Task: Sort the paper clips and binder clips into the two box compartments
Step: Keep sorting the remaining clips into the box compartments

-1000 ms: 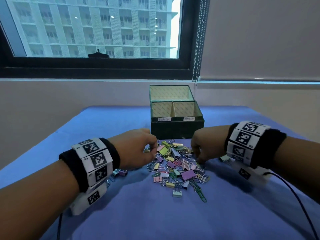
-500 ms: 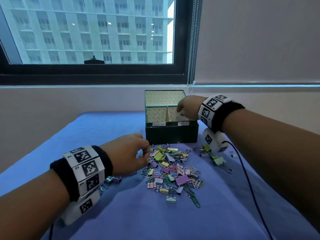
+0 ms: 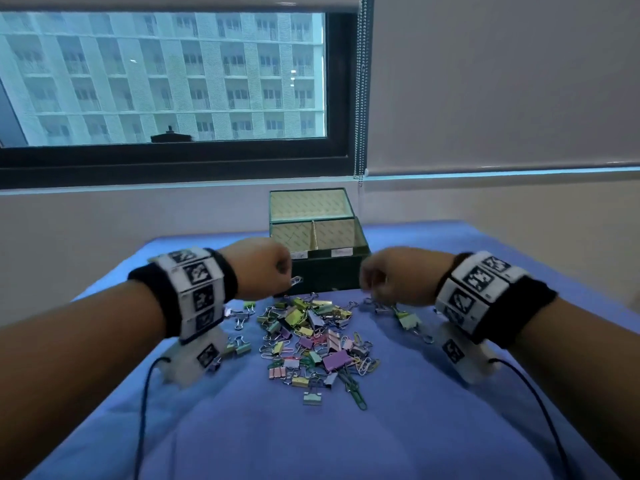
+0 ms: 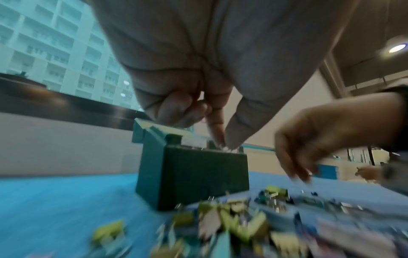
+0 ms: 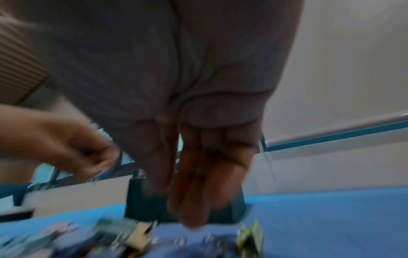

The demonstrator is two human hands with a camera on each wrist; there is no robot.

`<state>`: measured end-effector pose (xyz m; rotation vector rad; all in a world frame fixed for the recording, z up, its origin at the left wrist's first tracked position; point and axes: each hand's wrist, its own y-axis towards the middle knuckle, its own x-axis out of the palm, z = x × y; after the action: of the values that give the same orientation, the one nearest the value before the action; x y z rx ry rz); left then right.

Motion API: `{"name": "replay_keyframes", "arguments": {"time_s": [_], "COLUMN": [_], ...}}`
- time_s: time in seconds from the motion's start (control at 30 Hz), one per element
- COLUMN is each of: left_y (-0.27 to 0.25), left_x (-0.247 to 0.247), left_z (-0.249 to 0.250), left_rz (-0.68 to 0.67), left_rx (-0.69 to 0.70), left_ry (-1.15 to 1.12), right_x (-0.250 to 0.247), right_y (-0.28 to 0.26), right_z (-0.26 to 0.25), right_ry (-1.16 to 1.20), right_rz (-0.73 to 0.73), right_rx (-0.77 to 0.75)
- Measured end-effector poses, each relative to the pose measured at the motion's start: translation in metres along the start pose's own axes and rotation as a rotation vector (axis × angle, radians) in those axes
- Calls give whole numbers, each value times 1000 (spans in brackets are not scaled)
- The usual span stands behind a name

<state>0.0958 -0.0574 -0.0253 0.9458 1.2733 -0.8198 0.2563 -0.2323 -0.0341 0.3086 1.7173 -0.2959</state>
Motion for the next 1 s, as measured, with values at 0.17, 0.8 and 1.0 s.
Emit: {"name": "replay_keyframes", "arguments": {"time_s": [0.17, 0.8, 1.0], "left_y": [66, 48, 15], "left_x": [-12, 0, 34], "left_z": [40, 63, 77], "left_rz": [112, 87, -286], "left_rx": [-31, 278, 539], "left_ry": [53, -68, 244], "right_x": [18, 29, 26], "right_y": [-18, 6, 0], "right_z": [-12, 20, 13], "right_ry": [1, -123, -97], "right_rz": [-121, -6, 61], "right_rx": [-16, 247, 245]}}
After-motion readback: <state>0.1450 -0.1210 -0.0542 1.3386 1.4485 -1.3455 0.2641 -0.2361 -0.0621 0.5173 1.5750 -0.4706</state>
